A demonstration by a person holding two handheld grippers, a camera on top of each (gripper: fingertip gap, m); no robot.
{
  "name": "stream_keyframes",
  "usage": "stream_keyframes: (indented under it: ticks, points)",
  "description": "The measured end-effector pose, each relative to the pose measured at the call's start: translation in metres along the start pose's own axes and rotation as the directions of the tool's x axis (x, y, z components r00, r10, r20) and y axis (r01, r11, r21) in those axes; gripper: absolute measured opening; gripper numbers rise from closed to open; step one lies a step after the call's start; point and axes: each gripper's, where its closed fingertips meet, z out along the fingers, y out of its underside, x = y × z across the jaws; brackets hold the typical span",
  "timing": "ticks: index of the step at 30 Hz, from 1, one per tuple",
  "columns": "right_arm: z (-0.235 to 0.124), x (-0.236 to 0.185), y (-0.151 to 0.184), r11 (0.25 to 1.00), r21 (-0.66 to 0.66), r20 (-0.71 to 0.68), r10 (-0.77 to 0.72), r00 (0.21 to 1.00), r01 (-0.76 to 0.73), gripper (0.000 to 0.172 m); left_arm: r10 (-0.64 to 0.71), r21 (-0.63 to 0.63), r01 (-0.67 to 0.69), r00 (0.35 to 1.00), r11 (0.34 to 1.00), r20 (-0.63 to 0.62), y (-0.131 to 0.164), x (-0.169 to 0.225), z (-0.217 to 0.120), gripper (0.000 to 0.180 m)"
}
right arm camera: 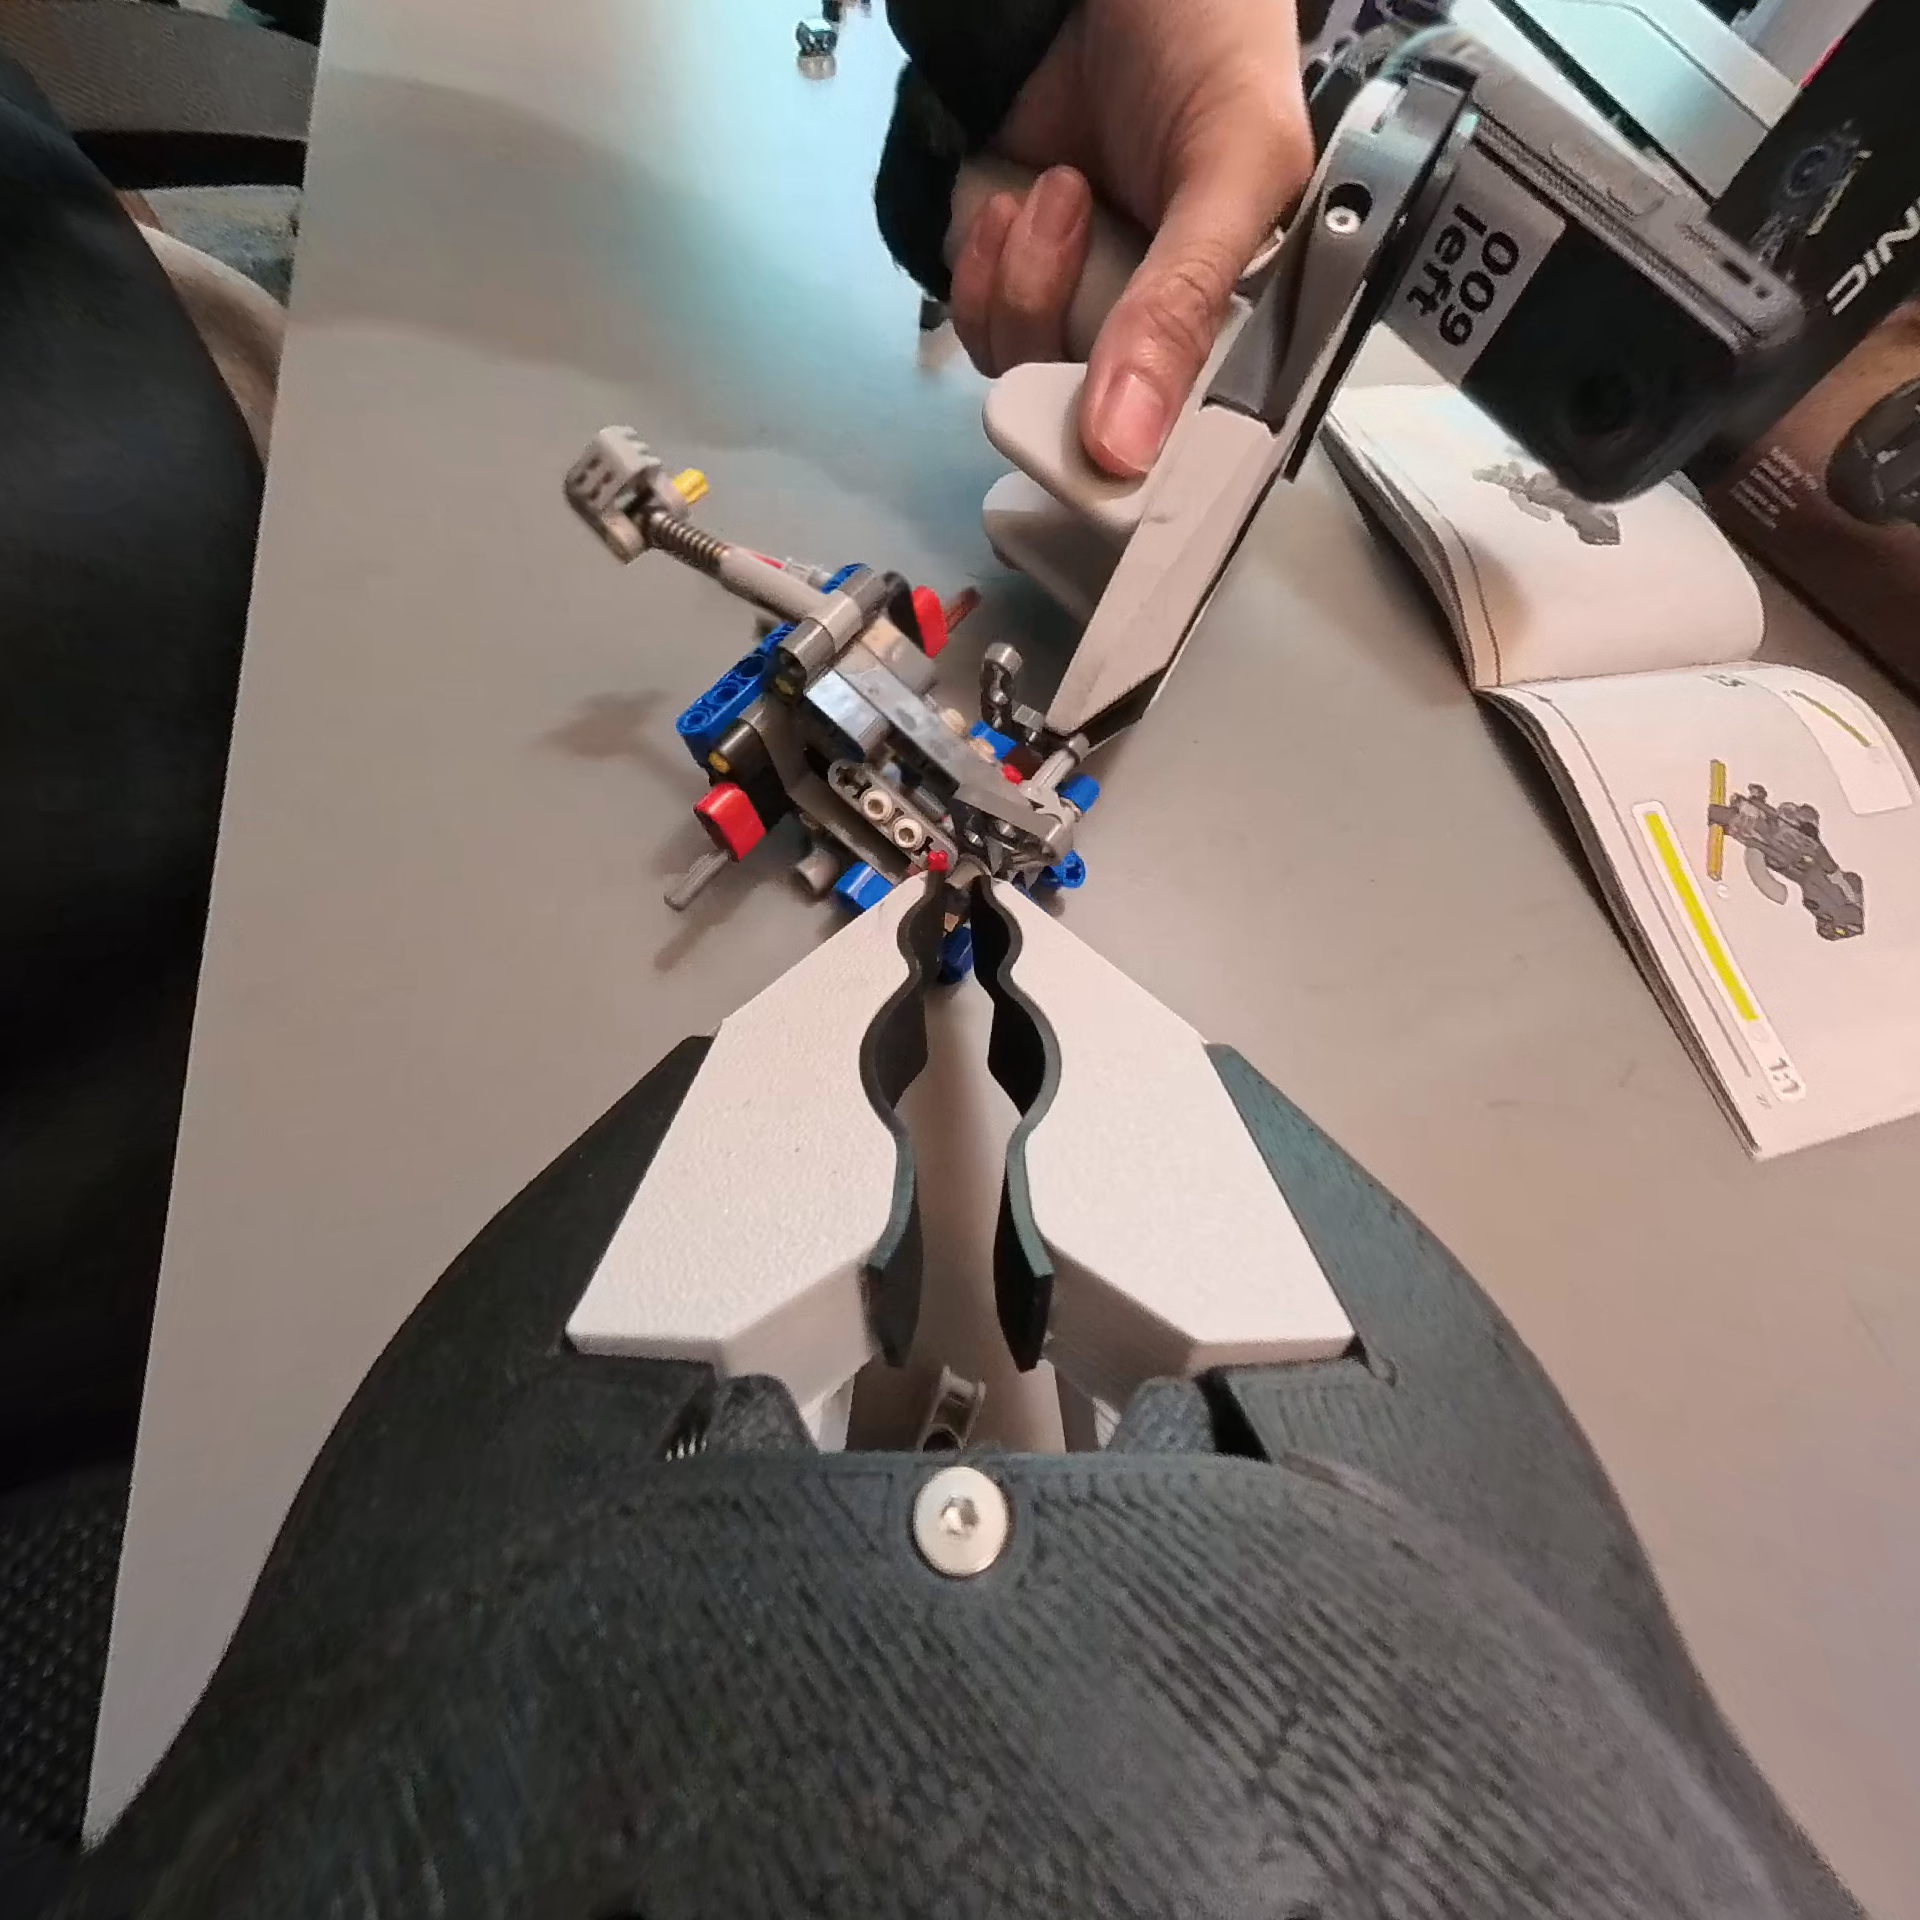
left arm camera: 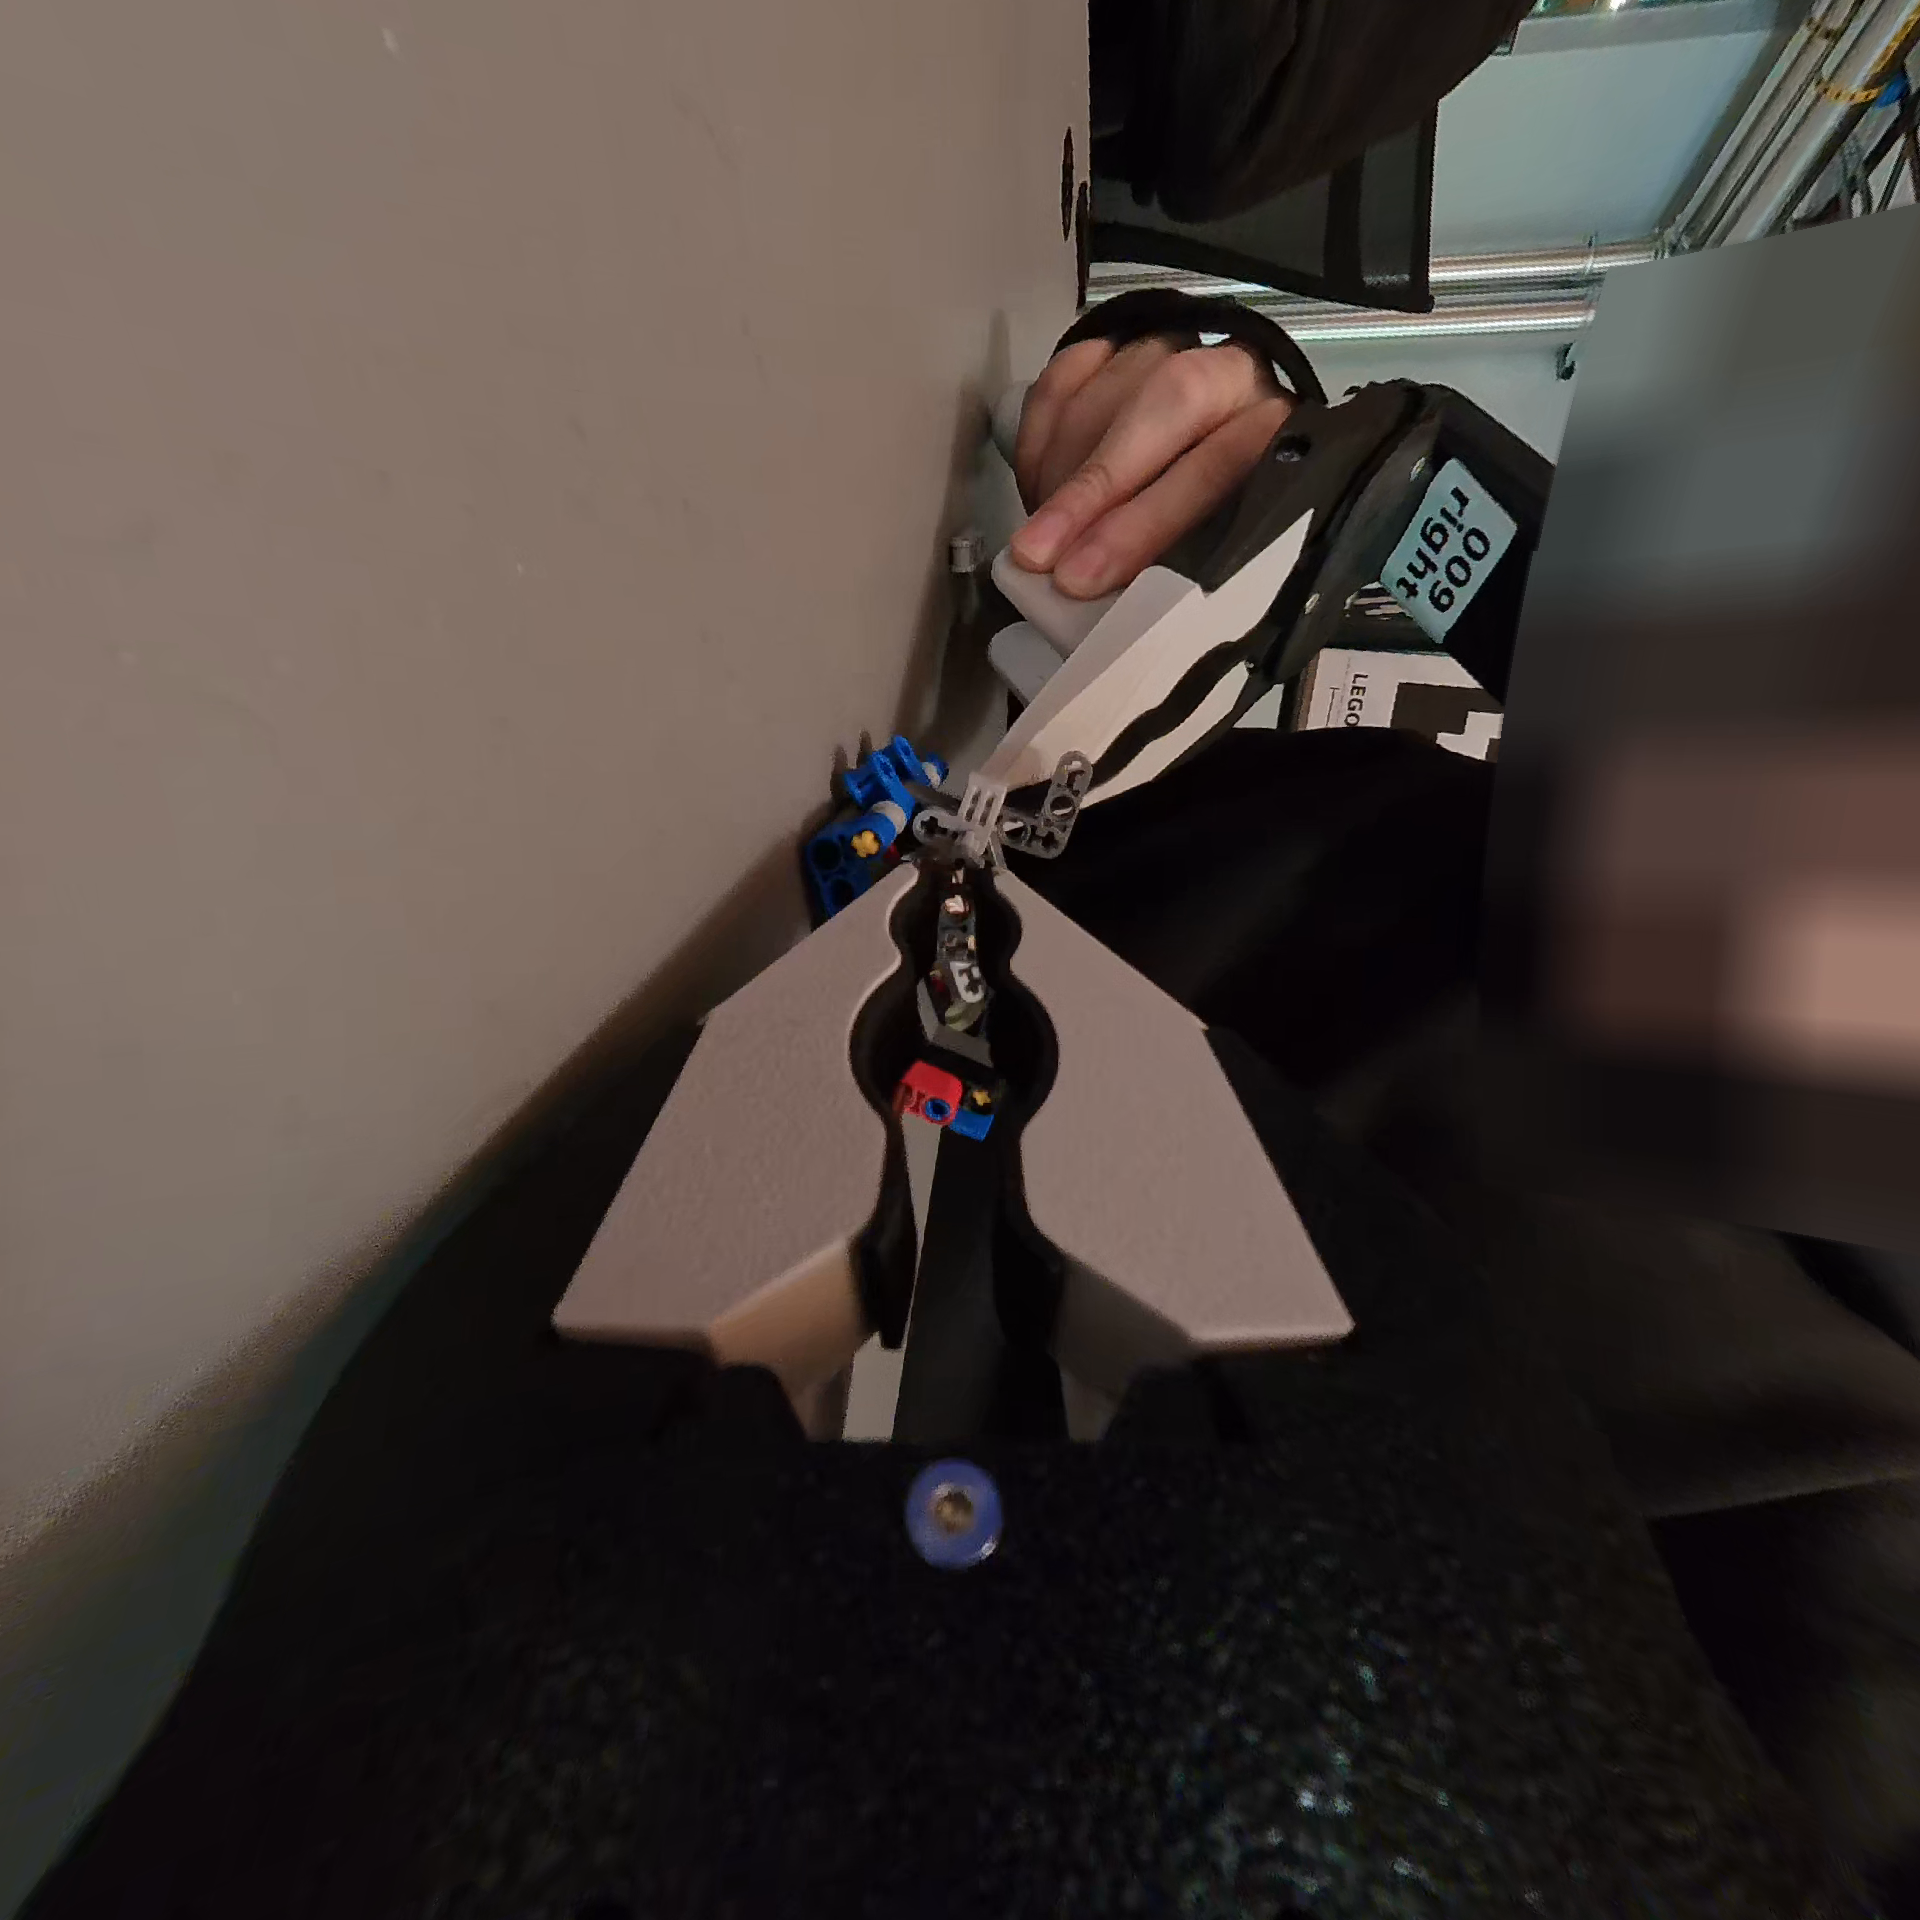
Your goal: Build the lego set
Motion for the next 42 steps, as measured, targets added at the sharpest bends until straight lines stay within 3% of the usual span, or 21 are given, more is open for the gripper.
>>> stream_keyframes:
  ticks: [5,12,17,21,31,36,42]
  points:
    - [0.001,0.0001,-0.0006,1.0,-0.001,-0.002,-0.004,1.0,0.004,0.003,0.019,-0.088,-0.017,1.0,0.996,0.018,0.0013,-0.0002,-0.0013,0.003]
    - [0.0011,0.0008,-0.0002,1.0,-0.002,-0.004,0.0,1.0,0.0,0.003,0.119,-0.34,-0.064,0.983,0.938,0.143,0.0002,-0.0008,-0.0028,0.003]
    - [0.0011,-0.0003,-0.0001,1.0,-0.003,0.002,-0.002,1.0,0.002,0.003,0.006,-0.381,0.014,0.999,0.925,0.051,0.0053,0.0001,-0.0028,0.003]
    - [0.001,-0.0002,-0.0001,1.0,-0.004,0.002,-0.004,1.0,0.004,0.003,0.02,-0.37,-0.012,1.0,0.929,0.018,0.0036,-0.0003,-0.0003,0.003]
    - [0.0008,0.0005,0.0,1.0,-0.005,0.001,0.001,1.0,-0.001,0.003,0.045,-0.236,-0.006,0.986,0.972,0.16,-0.0006,-0.001,0.0006,0.003]
    - [0.0011,0.0,-0.0002,1.0,-0.005,0.0,-0.006,1.0,0.006,0.003,0.196,-0.328,-0.1,0.942,0.939,0.274,0.0008,-0.0026,0.0007,0.003]
    - [0.0008,-0.0004,-0.0007,1.0,0.0,0.003,-0.005,1.0,0.005,0.003,0.139,-0.299,-0.06,0.958,0.952,0.25,0.0034,-0.0022,0.0003,0.003]
